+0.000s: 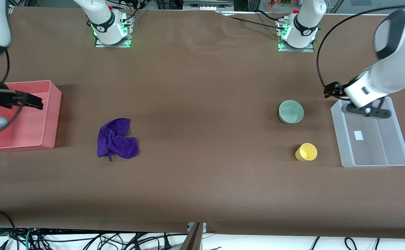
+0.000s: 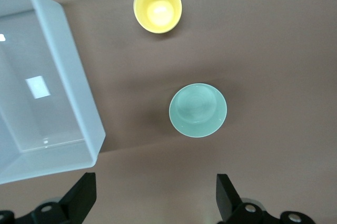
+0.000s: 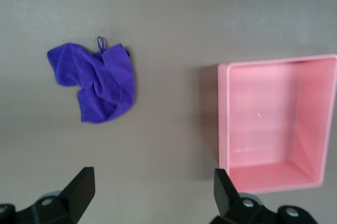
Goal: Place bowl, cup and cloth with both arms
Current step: 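Reach the right gripper to the purple cloth while the left gripper reaches the bowl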
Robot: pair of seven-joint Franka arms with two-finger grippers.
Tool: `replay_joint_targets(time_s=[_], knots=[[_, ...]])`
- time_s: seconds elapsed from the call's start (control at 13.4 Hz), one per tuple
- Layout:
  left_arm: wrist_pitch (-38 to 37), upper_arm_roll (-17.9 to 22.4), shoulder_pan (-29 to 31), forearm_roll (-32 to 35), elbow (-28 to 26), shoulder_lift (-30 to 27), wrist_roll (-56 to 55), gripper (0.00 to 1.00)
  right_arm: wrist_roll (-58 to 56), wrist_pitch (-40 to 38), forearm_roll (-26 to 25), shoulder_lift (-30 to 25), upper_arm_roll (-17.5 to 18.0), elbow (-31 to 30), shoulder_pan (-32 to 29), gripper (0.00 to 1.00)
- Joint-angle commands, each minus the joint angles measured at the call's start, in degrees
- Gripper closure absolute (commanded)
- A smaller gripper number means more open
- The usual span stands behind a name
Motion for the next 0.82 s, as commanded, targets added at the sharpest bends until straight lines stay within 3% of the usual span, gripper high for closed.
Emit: replay_joint_targets(time_s=[0.0,0.15,0.45,0.6,0.67,0.74], knots=[[7.29,0.29,0.81,-1.87,-5.77,1.97,9.14,0.0,0.12,11.78,-0.68,1.17,2.34,-9.31,0.89,0.0],[13.7,0.29,1.25,-1.96,-10.51,4.35,16.8,0.0,0.21,21.72,-0.6,4.06,2.88,-14.25,0.89,0.0],[36.97,0.21,1.16,-2.13,-24.22,8.56,24.11,0.01,0.21,47.0,-0.6,10.04,5.08,-26.1,1.33,0.0],[41.4,0.21,1.16,-2.14,-25.21,11.29,27.28,0.24,0.21,57.4,-0.6,12.42,5.08,-30.69,1.42,0.0],[42.11,0.21,1.07,-2.14,-25.12,12.26,27.73,0.45,0.21,60.41,-0.6,13.56,5.08,-31.75,1.6,0.0],[43.16,0.21,1.07,-2.14,-25.12,13.23,27.82,0.55,0.21,62.61,-0.6,14.27,5.08,-32.72,1.95,0.0]])
